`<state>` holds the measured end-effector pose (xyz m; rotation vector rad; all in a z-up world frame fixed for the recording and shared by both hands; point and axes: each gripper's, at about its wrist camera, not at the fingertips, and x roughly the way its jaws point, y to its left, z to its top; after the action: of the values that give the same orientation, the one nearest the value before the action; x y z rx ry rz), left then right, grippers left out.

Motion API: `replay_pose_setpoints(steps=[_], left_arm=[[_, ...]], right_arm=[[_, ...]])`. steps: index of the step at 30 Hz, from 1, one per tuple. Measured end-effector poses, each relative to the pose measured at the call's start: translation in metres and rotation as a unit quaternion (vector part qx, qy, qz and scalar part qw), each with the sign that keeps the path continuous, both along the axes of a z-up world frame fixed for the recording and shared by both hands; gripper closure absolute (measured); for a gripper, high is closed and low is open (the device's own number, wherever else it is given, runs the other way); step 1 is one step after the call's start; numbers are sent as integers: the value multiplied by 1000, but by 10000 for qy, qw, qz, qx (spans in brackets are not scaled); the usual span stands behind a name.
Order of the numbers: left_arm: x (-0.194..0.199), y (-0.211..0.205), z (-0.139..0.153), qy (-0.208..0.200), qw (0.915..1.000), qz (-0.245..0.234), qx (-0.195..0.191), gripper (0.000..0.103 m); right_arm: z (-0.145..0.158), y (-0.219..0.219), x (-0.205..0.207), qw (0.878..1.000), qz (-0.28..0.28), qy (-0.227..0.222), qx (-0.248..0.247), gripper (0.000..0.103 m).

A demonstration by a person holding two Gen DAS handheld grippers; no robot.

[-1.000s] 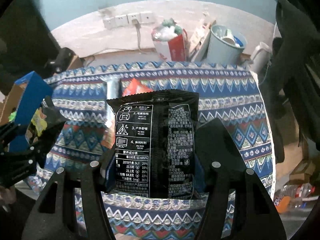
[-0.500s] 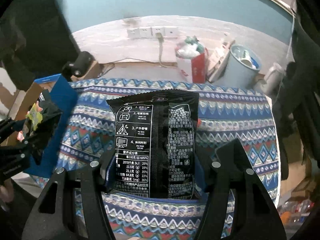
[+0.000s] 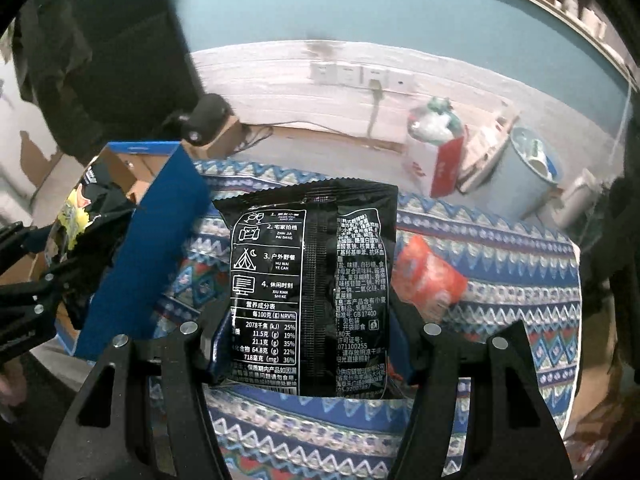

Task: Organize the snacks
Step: 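Lift both held bags and carry them over the cardboard box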

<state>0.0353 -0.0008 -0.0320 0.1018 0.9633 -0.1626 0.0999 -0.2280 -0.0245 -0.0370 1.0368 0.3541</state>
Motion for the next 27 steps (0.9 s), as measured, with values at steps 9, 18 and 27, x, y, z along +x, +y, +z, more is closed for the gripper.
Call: replay_pose_setpoints(steps=[9,18,27], left_arm=[[-5,37,5,-145,9993,330,10,48],[-5,74,1,-134,9975,693,-29,48],[-5,114,-6,-74,9939,1099,-30,48]], right_arm=[[5,49,9,9991,421,-52,14,40],[12,97,18,9973,719,-93,66,40],[18,153,23,9936,1112,-133,106,40]])
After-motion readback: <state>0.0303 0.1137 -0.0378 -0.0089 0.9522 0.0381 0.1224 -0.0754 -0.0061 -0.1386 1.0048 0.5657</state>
